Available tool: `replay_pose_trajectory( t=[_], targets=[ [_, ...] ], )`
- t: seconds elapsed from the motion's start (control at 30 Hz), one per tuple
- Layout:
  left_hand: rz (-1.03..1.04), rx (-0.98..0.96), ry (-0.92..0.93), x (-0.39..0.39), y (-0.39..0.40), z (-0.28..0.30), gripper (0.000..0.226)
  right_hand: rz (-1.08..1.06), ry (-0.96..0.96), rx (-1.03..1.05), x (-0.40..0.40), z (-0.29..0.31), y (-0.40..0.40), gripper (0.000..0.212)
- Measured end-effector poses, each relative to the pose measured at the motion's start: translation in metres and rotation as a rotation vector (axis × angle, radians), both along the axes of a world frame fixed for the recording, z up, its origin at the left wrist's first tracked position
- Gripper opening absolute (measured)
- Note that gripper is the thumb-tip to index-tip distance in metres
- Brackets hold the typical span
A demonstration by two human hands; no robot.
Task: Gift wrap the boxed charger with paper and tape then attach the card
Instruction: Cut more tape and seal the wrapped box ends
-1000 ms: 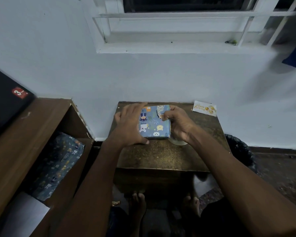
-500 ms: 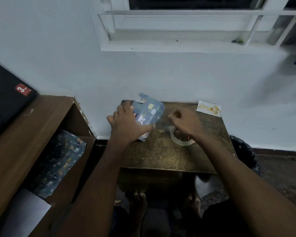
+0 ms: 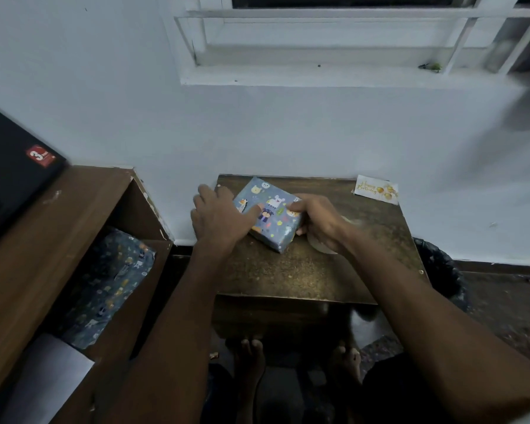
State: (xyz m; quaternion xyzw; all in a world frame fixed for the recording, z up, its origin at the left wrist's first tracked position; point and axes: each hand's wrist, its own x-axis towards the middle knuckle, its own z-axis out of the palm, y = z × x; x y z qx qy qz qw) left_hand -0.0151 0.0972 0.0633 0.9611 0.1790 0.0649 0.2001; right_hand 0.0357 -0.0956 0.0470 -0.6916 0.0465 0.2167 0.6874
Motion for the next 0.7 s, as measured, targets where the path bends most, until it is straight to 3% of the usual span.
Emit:
replay_pose_trajectory(
  t=[0.07, 0.2, 0.27, 0.33, 0.4, 0.47, 0.57, 0.7],
  targets=[
    [-0.073, 0.025, 0.035, 0.002, 0.003, -0.003, 0.077, 0.044, -0.074, -0.069, 0.001, 0.0, -0.004, 0.023],
    [-0.072, -0.093, 0.167, 0.007, 0.006, -0.011, 0.088, 0.057, -0.453, -0.508, 0.003, -0.009, -0.008, 0.016],
    [-0.052, -0.071, 0.168, 0.008, 0.003, -0.013, 0.093, 0.031, -0.528, -0.553, 0.003, -0.01, -0.01, 0.013],
    [-0.005, -0.009, 0.185, 0.006, -0.003, -0.012, 0.093, 0.008, -0.551, -0.544, 0.004, -0.009, -0.011, 0.015],
    [0.031, 0.177, 0.147, 0.005, -0.012, -0.009, 0.086, -0.058, -0.546, -0.526, 0.005, -0.009, -0.015, 0.016],
    [-0.027, 0.323, -0.031, 0.009, -0.031, -0.007, 0.07, -0.134, -0.567, -0.547, 0.009, -0.008, -0.022, 0.018],
    [-0.275, 0.172, -0.22, 0.018, -0.08, 0.0, 0.043, -0.214, -0.584, -0.585, 0.019, -0.002, -0.034, 0.017],
    [-0.451, 0.055, -0.168, 0.051, -0.146, -0.002, 0.029, -0.315, -0.507, -0.648, 0.032, 0.0, -0.063, 0.022]
  ],
)
